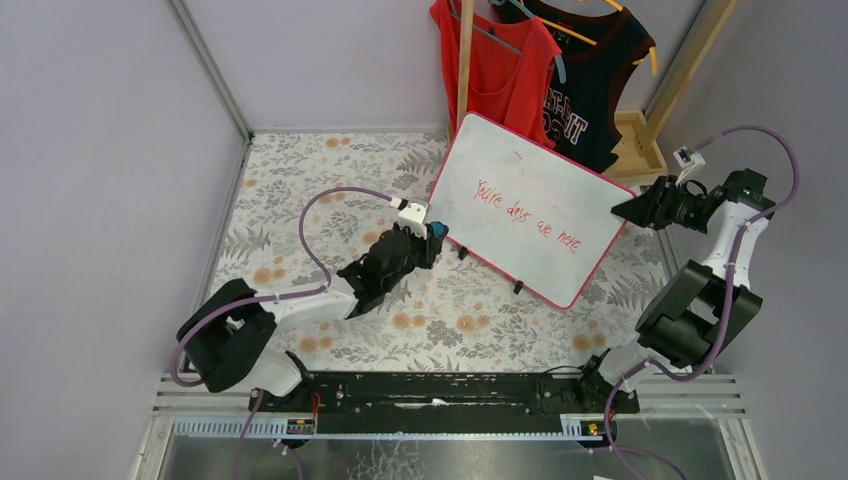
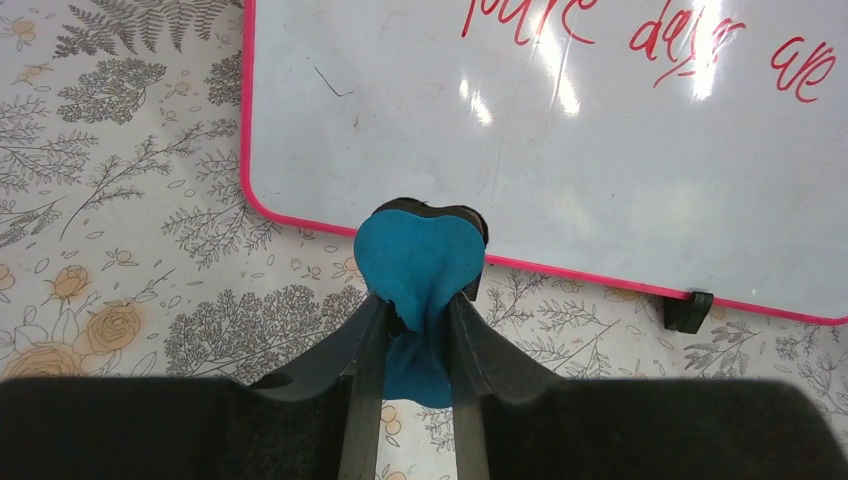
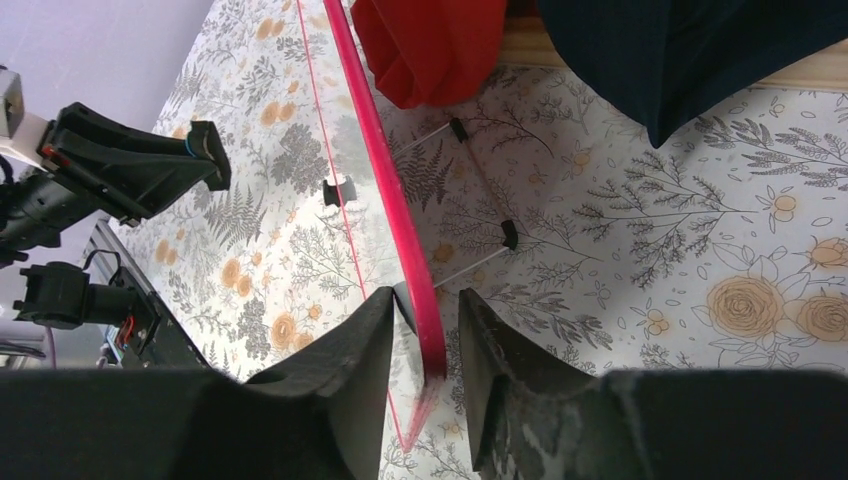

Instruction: Erase the whiteboard

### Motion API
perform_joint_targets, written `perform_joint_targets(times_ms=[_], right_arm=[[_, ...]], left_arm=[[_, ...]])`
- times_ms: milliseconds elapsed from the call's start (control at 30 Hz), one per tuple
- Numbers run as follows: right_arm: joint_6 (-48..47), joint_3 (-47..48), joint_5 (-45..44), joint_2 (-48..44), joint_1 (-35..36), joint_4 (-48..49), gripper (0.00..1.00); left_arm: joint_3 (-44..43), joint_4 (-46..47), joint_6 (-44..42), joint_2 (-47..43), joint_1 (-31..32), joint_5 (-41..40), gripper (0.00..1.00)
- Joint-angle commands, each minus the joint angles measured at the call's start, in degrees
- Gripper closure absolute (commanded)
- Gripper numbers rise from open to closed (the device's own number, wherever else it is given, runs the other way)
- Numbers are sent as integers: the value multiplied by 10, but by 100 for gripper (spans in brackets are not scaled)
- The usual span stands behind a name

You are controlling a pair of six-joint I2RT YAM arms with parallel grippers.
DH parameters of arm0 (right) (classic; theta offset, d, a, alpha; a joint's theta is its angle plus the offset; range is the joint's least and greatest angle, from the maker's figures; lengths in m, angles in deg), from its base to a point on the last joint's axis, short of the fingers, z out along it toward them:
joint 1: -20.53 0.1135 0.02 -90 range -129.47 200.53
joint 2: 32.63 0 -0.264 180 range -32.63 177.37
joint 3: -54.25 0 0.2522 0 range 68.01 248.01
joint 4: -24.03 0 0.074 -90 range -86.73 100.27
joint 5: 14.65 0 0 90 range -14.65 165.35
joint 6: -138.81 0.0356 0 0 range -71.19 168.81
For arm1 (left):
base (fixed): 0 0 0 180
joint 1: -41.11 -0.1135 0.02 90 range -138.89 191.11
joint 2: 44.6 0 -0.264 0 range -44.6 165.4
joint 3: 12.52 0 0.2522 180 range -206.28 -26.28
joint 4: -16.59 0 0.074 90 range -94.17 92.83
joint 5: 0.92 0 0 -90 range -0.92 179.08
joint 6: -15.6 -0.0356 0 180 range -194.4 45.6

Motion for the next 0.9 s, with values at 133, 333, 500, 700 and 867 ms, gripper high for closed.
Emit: perform_joint_targets(times_ms=[133,333,500,700,867], right_arm=[[13,-10,1,-12,6,15,70],[9,-11,3,-12,6,11,90],[7,-12,0,-17,7,9,100],[2,-15,-6,-25,6,9,100],[0,-20,-8,-26,6,8,100]], left_arm=[[-49,60,-11,49,-15,13,100],[-82,69,-14,85,-20,18,100],[-117,68,-13,121,-27,24,100],[-160,80,-27,164,-38,21,100],[-166,157,-34,193,-57,22,100]])
